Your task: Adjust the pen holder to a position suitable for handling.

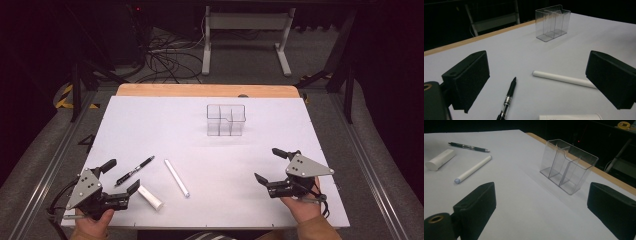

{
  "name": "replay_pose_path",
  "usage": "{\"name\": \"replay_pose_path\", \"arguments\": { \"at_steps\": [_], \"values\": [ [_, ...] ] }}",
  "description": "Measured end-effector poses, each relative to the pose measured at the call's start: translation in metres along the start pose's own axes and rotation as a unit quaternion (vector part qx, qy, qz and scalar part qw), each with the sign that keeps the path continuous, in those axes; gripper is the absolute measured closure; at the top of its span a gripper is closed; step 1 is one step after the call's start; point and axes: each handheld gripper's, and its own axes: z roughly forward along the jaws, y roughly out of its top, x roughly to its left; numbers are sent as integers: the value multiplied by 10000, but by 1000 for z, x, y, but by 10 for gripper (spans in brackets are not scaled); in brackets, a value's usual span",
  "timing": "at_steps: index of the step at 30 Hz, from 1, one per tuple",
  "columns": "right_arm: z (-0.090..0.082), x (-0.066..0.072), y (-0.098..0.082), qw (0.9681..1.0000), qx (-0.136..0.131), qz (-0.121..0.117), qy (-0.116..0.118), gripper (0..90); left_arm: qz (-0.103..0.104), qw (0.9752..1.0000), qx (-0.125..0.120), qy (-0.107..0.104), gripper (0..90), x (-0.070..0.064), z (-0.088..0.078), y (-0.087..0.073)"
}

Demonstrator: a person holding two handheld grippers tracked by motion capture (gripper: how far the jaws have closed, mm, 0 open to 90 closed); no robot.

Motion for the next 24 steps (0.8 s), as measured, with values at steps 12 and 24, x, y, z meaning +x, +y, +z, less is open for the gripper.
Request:
{"name": "replay_pose_path", "arguments": {
  "at_steps": [12, 24],
  "values": [
    [13, -9, 13, 9999, 119, -100, 69, 88, -3, 10000, 4, -7, 59, 0, 1, 0],
    [20, -16, 37, 9979, 436, -140, 467, 213, 16, 10000, 14, -6, 60, 0, 0, 0]
  ]
}}
